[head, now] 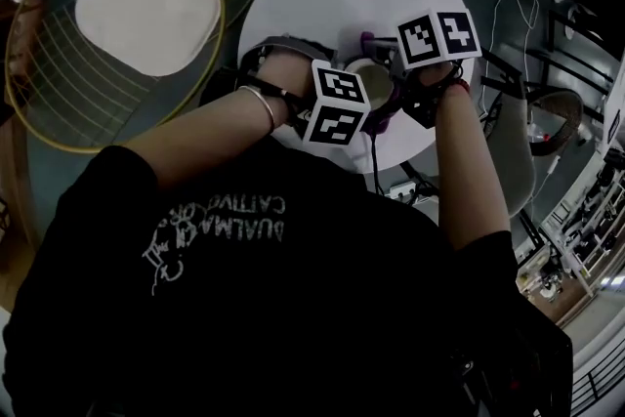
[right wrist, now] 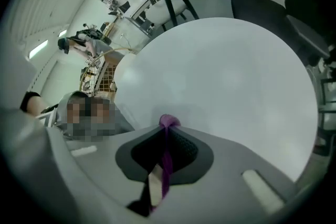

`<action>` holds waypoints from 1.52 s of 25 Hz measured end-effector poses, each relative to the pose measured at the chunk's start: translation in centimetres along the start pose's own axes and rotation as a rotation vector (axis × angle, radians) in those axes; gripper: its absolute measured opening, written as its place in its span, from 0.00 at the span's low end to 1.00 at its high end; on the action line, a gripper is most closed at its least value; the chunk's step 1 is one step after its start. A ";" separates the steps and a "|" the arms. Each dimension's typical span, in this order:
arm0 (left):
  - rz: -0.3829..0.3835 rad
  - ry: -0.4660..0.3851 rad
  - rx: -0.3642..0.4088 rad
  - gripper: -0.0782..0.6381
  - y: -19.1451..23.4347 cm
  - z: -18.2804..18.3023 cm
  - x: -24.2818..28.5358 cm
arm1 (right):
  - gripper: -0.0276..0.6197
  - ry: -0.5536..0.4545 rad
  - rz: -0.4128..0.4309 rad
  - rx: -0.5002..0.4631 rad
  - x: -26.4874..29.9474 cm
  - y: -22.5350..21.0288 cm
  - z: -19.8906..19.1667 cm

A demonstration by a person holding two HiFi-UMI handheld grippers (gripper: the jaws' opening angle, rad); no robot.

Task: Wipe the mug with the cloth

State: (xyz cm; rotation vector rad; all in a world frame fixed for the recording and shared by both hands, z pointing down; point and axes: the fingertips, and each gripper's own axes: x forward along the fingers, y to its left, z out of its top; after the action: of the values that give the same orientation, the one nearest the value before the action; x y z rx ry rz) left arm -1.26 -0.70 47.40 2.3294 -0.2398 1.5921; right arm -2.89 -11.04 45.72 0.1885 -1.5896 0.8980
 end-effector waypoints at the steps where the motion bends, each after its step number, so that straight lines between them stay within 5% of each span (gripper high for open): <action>1: 0.009 -0.009 -0.003 0.24 0.0 0.0 -0.1 | 0.08 0.014 -0.010 -0.027 0.1 0.3 0.0; 12: -0.006 -0.168 -0.186 0.21 0.8 0.6 -0.7 | 0.08 0.145 -0.088 -0.269 0.6 2.3 0.0; 23: -0.028 -0.199 -0.232 0.20 1.1 0.8 -0.9 | 0.08 0.310 -0.063 -0.472 1.3 5.6 -1.6; 30: -0.016 -0.205 -0.239 0.20 1.1 0.7 -0.8 | 0.08 0.305 -0.022 -0.466 1.6 6.6 -2.1; 38: -0.028 -0.257 -0.335 0.21 0.8 0.9 -0.6 | 0.08 0.282 0.036 -0.398 1.8 7.7 -3.0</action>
State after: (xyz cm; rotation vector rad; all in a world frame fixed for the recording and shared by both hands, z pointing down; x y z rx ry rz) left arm -0.96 -1.75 46.67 2.2513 -0.4893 1.1333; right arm -5.51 -3.21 43.87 -0.2388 -1.4749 0.5884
